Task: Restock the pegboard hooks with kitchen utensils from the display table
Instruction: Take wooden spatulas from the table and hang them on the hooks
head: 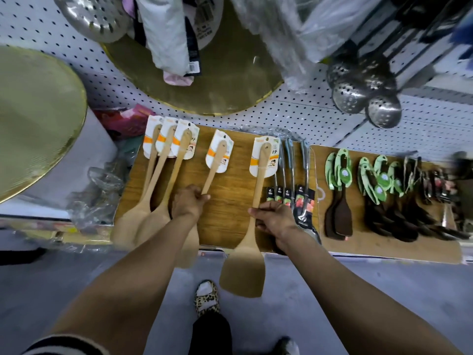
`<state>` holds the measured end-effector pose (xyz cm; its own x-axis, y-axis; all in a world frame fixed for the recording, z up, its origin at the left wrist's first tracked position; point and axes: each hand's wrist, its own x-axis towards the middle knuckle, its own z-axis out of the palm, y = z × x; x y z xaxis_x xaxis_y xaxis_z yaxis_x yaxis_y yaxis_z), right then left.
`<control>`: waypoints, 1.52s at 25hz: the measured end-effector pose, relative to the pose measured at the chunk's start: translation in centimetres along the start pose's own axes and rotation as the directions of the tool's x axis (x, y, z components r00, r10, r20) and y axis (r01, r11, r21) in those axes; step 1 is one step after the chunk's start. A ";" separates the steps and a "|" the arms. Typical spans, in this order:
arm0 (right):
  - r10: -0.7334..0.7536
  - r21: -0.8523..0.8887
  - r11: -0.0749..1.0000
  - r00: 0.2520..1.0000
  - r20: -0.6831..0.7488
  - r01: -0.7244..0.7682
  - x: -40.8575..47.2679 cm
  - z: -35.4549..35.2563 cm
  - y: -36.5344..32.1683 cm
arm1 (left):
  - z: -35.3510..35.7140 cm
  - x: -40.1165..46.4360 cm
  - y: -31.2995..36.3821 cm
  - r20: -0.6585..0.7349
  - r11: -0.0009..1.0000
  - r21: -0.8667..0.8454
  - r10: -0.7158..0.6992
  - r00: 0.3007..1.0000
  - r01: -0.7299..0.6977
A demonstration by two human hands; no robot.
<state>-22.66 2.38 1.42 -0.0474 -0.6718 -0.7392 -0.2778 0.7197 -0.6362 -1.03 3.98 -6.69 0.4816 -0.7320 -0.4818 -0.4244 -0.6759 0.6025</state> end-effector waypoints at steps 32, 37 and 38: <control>-0.400 0.237 0.609 0.552 -0.732 0.757 -21.1 -79.0 10.4 | 40.3 -53.4 52.6 0.307 0.639 -0.644 0.719 0.623 -0.421; -0.373 0.223 0.600 0.515 -0.772 0.768 -17.7 -91.7 6.7 | 49.5 -54.1 63.8 0.343 0.613 -0.685 0.749 0.568 -0.394; -0.368 0.220 0.594 0.505 -0.781 0.774 -17.2 -94.2 5.9 | 51.1 -54.4 65.9 0.351 0.611 -0.687 0.753 0.557 -0.393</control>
<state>-113.90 1.65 31.22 -0.6706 -0.7411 0.0332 0.0097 -0.0536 -0.9985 -94.38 -5.09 26.74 -0.3206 -0.9464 -0.0383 0.0779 -0.0666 0.9947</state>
